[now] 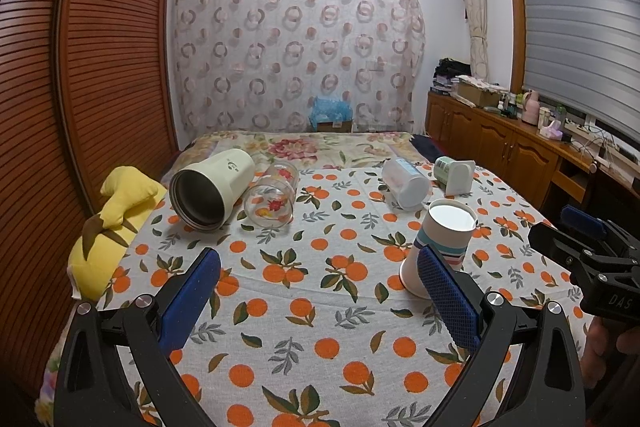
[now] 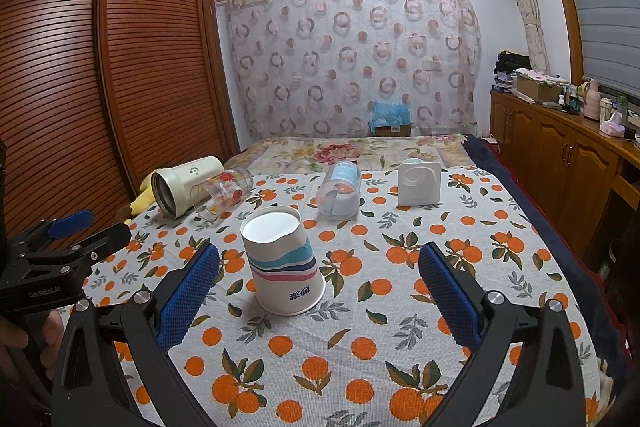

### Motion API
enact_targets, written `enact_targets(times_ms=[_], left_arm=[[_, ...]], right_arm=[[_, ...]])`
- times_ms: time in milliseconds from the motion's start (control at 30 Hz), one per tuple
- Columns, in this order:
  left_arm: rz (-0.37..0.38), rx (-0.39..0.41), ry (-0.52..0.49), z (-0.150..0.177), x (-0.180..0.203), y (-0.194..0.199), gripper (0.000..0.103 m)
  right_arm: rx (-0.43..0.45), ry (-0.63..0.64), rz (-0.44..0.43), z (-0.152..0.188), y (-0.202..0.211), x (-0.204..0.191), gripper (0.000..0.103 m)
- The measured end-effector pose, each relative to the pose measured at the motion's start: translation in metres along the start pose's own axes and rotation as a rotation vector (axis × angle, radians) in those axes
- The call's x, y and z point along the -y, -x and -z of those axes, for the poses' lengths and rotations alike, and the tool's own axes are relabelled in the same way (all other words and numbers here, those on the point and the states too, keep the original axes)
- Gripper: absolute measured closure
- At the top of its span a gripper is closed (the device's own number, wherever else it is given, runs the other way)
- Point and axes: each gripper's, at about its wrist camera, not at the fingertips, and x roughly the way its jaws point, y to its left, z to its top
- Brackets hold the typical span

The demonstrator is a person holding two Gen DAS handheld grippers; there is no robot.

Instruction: Flip cup upside down

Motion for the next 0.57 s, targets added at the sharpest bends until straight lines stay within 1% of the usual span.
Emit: enact_targets(times_ms=[567], left_arm=[[0.001,0.001,0.001,0.0005,0.0002,0.0001,0.008]], right_arm=[[0.002,0.0,0.0,0.0006,0.0002,0.0005,0.002]])
